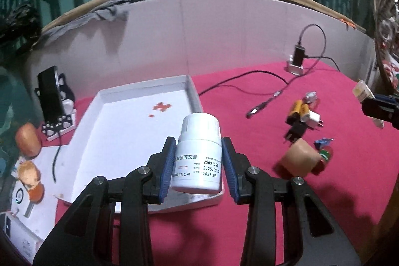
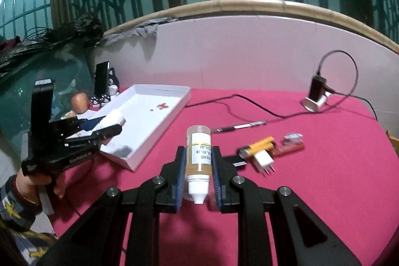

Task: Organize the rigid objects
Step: 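Carry both bottles into the white tray and open both tools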

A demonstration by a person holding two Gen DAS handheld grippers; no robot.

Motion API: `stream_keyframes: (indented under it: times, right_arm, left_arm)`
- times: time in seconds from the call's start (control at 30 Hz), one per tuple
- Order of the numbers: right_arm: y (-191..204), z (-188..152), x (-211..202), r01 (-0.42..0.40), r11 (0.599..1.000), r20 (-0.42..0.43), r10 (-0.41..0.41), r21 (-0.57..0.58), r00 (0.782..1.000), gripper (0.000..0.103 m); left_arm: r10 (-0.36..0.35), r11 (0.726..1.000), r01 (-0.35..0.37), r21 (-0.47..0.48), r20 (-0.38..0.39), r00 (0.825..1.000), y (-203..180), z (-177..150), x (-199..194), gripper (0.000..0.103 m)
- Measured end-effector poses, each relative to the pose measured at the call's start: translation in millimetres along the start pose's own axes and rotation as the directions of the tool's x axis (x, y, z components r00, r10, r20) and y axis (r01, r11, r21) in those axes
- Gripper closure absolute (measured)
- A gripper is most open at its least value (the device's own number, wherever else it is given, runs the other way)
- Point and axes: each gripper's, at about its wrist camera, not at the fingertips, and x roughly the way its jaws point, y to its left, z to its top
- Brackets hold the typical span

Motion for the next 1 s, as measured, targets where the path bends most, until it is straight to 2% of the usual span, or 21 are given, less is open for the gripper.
stream_keyframes:
  times: [0.2,0.63,1.0]
  right_arm:
    - [22,15,13,-0.01,1.0,0.018,0.01,-0.002,1.0,0.085]
    - [56,46,54,-0.024,1.0,-0.02,0.024,0.009,0.999,0.085]
    - [93,71,95,-0.058,0.998,-0.06,0.059,0.013,0.996,0.085]
  left_arm:
    - [0.024,0.998,-0.024,-0.056,-0.002,1.0,20,1,1,0.066]
    - [0.112,0.982,-0.112,-0.153,-0.01,0.994,81,1,6,0.066]
    - [0.172,0.956,-0.183,-0.228,-0.064,0.983,139,19,25,0.066]
